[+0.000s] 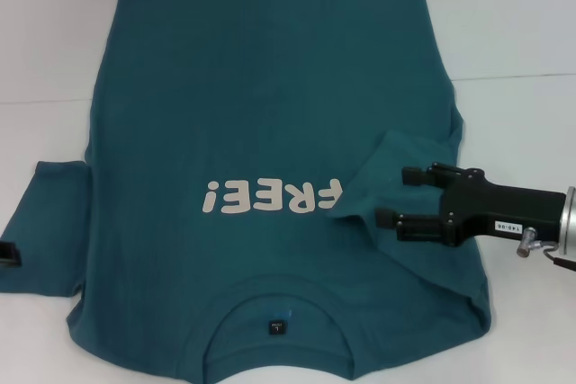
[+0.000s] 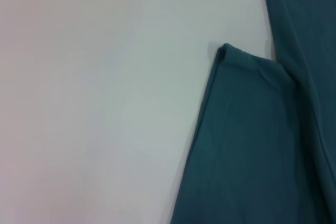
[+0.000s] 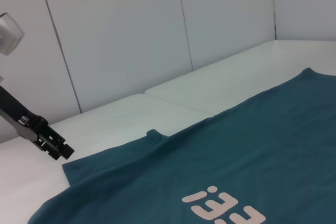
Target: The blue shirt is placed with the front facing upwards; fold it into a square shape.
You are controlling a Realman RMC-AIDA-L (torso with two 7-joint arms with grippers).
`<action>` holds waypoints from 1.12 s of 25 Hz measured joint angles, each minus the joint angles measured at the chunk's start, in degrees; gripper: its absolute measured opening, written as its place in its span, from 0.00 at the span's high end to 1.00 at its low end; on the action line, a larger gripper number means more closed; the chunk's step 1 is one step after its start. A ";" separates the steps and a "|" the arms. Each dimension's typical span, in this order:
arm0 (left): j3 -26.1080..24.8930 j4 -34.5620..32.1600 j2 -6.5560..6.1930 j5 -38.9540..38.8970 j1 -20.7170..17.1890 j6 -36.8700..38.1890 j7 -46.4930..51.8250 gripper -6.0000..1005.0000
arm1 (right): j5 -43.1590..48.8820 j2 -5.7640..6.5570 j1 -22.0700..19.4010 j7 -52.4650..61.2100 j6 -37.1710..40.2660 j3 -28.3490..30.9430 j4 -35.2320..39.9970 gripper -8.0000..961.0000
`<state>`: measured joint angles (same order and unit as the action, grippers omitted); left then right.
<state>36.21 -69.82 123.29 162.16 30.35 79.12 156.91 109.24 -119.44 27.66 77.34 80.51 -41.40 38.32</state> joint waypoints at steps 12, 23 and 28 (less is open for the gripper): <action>0.00 1.42 0.02 1.35 -0.29 -2.66 -0.12 0.31 | -0.18 0.00 0.12 0.00 -0.03 0.00 -0.36 0.01; 0.18 3.90 0.02 1.41 -0.07 -4.90 -0.25 0.30 | -0.13 0.00 0.11 0.00 -0.10 0.00 -0.39 0.01; 0.35 3.91 0.02 1.41 0.02 -5.67 -0.39 0.30 | -0.06 -0.06 0.12 0.00 -0.10 0.00 -0.51 0.01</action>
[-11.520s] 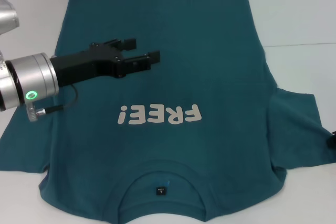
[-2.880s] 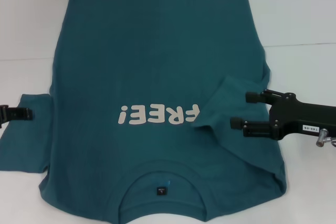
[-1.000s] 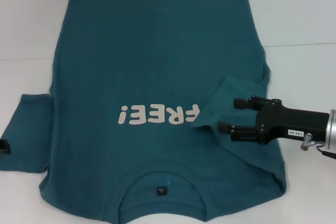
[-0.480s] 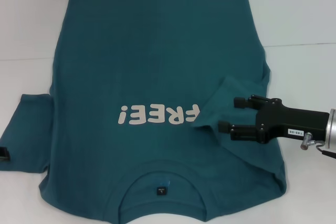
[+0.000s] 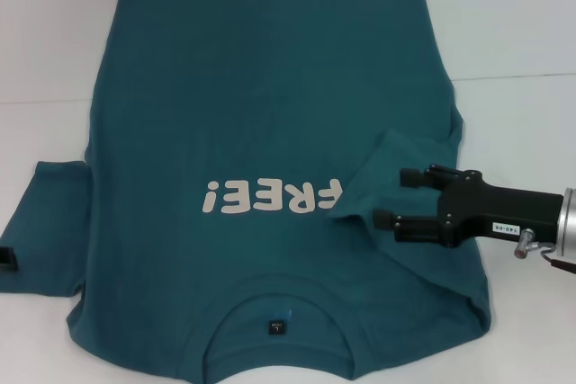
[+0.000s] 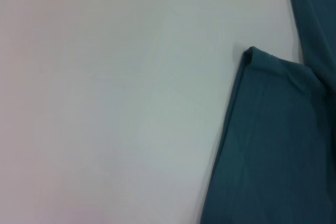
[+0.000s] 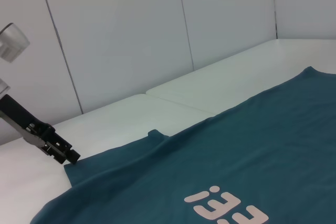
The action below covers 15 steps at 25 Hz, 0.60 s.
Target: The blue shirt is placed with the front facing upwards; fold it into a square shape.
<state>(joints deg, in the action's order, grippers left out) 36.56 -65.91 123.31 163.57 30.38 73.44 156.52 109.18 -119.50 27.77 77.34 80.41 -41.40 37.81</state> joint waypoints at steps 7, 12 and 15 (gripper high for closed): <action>-0.32 0.44 0.00 -0.01 -0.14 -0.48 -0.33 0.30 | 0.09 -0.03 0.00 0.00 0.01 0.00 -0.08 0.01; -0.35 0.55 0.00 -0.01 -0.36 -1.00 -0.45 0.30 | 0.09 -0.03 0.00 0.00 0.01 0.00 -0.10 0.01; -0.41 0.61 0.00 -0.01 -0.40 -1.29 -0.47 0.30 | 0.09 -0.03 0.00 0.00 0.01 0.00 -0.10 0.01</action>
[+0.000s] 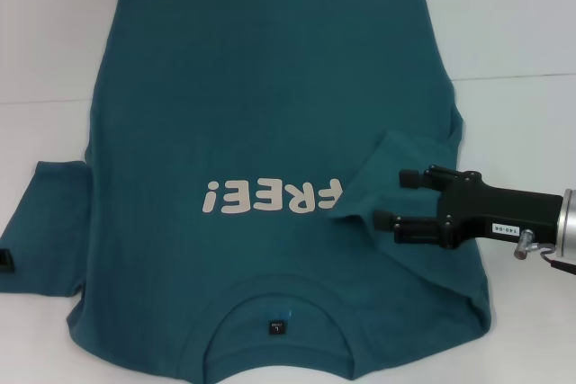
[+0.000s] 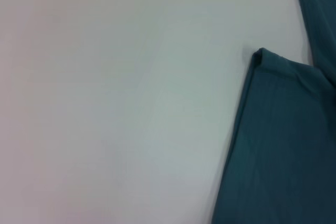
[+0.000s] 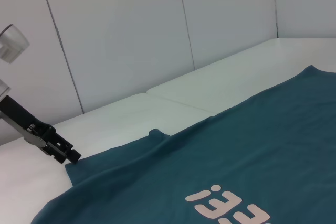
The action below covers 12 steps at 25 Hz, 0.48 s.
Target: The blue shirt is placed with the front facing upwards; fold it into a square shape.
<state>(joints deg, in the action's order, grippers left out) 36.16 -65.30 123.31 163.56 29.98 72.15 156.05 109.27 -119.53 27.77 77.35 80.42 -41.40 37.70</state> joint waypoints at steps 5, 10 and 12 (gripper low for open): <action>-0.04 0.21 0.00 0.00 -0.01 -0.43 -0.02 0.27 | -0.02 0.00 0.00 0.00 0.04 0.00 0.00 0.01; -0.04 1.08 -0.09 0.00 0.06 -0.81 -0.03 0.25 | -0.12 0.00 -0.15 0.04 0.15 0.00 0.00 0.01; -0.03 1.42 -0.09 0.00 0.17 -0.89 -0.02 0.25 | -0.12 0.00 -0.16 0.10 0.17 0.00 0.00 0.01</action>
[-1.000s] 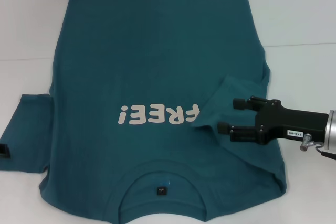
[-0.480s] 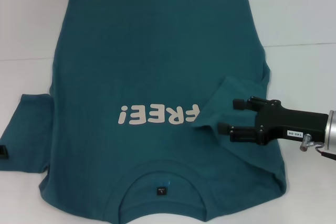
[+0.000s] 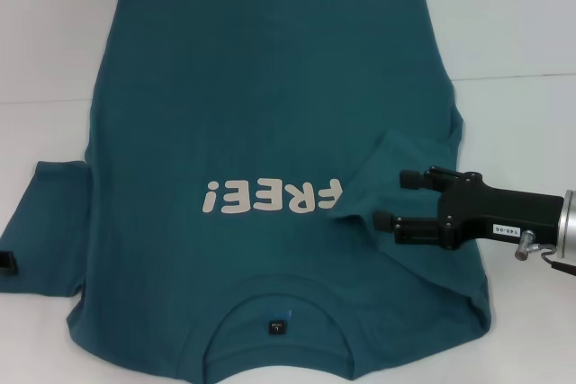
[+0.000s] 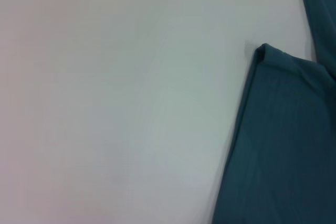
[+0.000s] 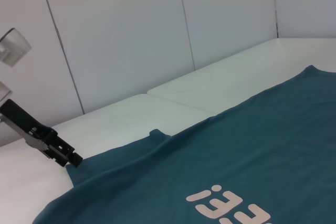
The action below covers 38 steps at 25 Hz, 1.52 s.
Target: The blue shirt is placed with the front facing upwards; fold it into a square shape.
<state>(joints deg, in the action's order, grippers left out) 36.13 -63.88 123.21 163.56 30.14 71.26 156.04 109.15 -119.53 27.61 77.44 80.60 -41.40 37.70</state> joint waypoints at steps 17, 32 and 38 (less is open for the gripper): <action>-0.01 0.79 0.00 -0.56 0.48 -0.16 0.12 0.25 | -0.08 0.00 -0.29 0.12 0.21 0.00 0.00 0.01; -0.01 1.80 0.00 -4.44 0.64 -0.16 -0.12 0.25 | -0.17 0.00 -0.37 0.07 0.33 0.00 0.00 0.01; 0.00 3.06 -0.04 -4.83 1.19 -0.27 -0.18 0.25 | -0.13 0.01 -0.37 0.08 0.35 0.00 0.00 0.01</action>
<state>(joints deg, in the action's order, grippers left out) 36.12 -60.82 123.17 158.73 31.33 71.00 155.86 109.02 -119.52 27.25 77.52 80.95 -41.40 37.70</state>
